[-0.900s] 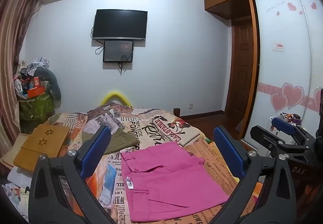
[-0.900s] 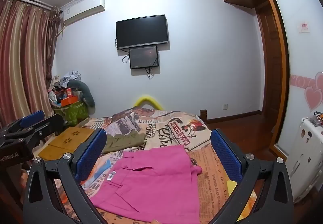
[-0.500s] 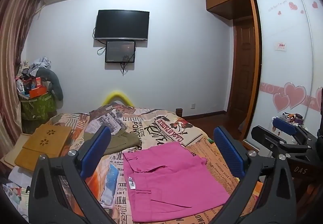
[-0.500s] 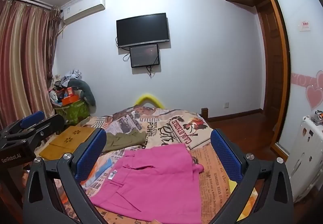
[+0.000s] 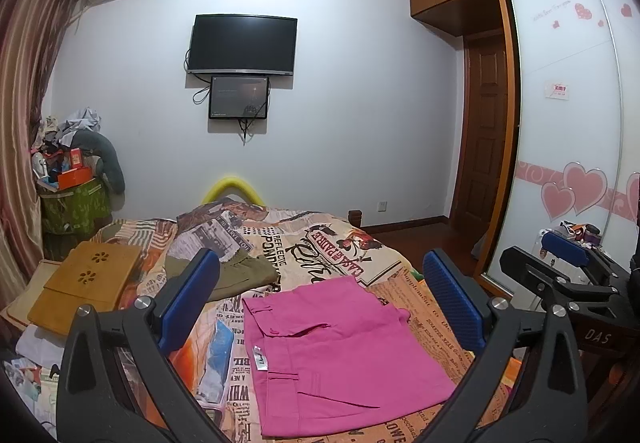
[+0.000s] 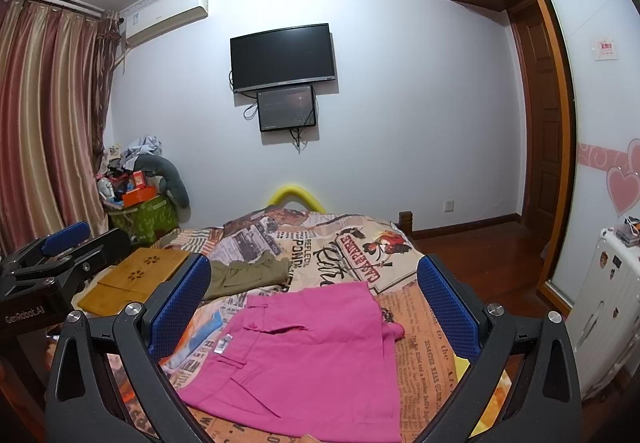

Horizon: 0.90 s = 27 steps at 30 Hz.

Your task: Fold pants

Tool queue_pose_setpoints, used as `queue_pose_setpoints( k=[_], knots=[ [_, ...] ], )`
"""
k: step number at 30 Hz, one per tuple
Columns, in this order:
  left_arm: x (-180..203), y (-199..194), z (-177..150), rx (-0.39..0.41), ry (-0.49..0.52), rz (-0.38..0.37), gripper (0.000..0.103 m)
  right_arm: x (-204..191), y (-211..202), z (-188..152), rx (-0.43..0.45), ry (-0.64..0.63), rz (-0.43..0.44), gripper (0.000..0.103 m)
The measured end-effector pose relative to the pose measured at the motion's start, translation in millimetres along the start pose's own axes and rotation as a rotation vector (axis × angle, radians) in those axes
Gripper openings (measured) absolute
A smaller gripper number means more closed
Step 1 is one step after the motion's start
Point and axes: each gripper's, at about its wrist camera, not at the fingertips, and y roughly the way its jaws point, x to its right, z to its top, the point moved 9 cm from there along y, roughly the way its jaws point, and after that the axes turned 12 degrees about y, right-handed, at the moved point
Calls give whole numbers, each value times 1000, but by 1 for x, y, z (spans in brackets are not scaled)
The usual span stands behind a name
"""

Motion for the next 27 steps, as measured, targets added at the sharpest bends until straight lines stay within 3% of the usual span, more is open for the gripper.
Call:
queue_pose_setpoints(
  k=[27],
  knots=[
    [6, -6, 0, 16, 30, 9, 103, -1, 1, -3, -2, 0, 3, 103]
  ],
)
